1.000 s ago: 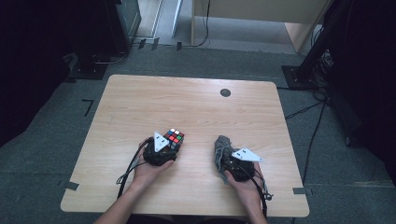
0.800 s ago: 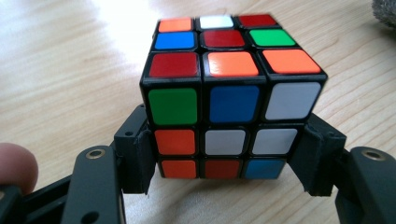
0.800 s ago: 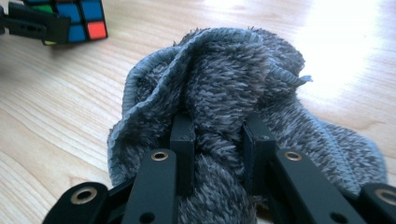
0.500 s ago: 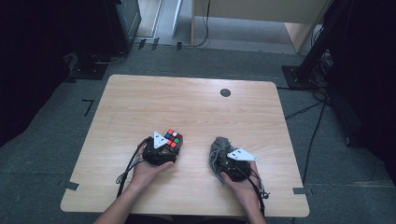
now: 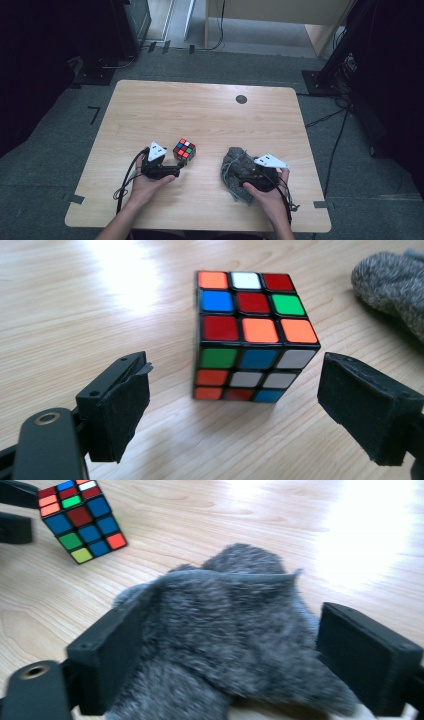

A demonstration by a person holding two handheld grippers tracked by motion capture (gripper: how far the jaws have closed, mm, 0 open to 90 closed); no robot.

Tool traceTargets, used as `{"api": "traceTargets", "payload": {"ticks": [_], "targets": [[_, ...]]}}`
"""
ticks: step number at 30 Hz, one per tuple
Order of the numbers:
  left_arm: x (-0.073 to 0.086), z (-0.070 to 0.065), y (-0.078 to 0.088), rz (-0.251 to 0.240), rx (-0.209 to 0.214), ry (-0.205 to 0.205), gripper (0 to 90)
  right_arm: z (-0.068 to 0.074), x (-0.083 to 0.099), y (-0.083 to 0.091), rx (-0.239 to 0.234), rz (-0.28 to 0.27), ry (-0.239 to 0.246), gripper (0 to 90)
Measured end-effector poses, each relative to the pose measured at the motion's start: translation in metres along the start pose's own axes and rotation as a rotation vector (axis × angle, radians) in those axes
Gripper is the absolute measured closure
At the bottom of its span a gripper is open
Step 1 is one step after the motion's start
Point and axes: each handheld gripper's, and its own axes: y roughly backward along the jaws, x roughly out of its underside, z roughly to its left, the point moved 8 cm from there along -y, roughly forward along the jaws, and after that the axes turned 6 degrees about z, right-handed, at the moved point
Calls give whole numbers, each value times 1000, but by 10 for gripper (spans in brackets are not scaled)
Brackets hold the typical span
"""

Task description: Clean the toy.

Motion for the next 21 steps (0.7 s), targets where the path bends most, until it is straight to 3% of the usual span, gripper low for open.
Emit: {"api": "traceTargets", "payload": {"ticks": [7,12,16,21], "targets": [[12,25,24,1,-33,53,136,-24,3,14,21,-12,-47,25],[24,46,39,2,-90,76,136,-45,16,17,96,33,-43,8],[36,65,49,11,-122,110,136,-59,27,19,118,60,-61,0],[52,84,58,24,-157,135,136,-83,42,26,182,90,-69,0]]}}
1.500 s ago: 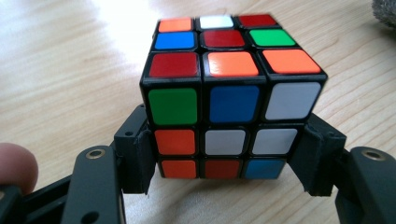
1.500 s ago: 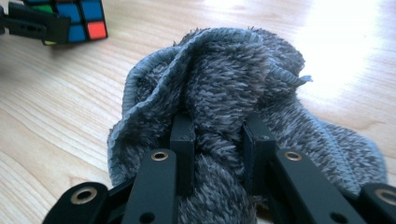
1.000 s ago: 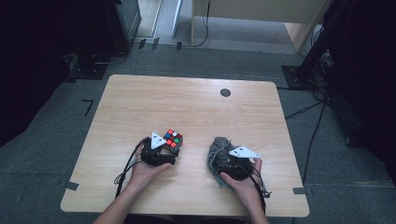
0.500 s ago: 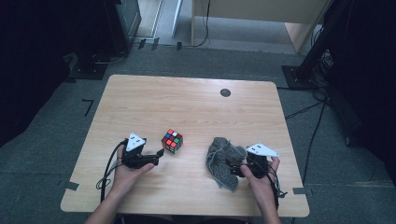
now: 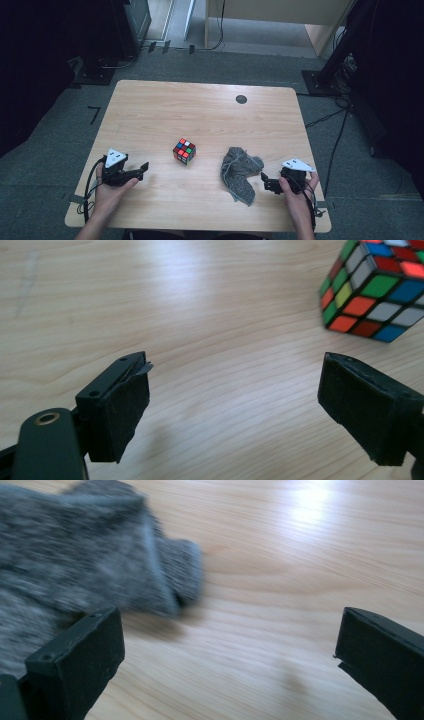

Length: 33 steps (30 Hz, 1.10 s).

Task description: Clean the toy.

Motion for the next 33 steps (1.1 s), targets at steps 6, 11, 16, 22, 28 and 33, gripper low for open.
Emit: {"api": "traceTargets", "payload": {"ticks": [6,11,16,22,28,33], "targets": [[11,20,2,25,-50,13,136,-28,16,-1,61,39,-45,0],[16,29,0,53,-78,-6,136,-43,23,-2,82,48,-87,0],[19,28,-3,82,-80,-8,141,-51,28,-3,137,55,-90,0],[22,28,-7,123,-100,-12,147,-53,29,-7,137,50,-115,0],[23,28,-8,121,-113,-18,147,-55,29,-7,135,43,-115,0],[23,28,-8,121,-114,-19,147,-54,29,-7,132,44,-111,0]]}}
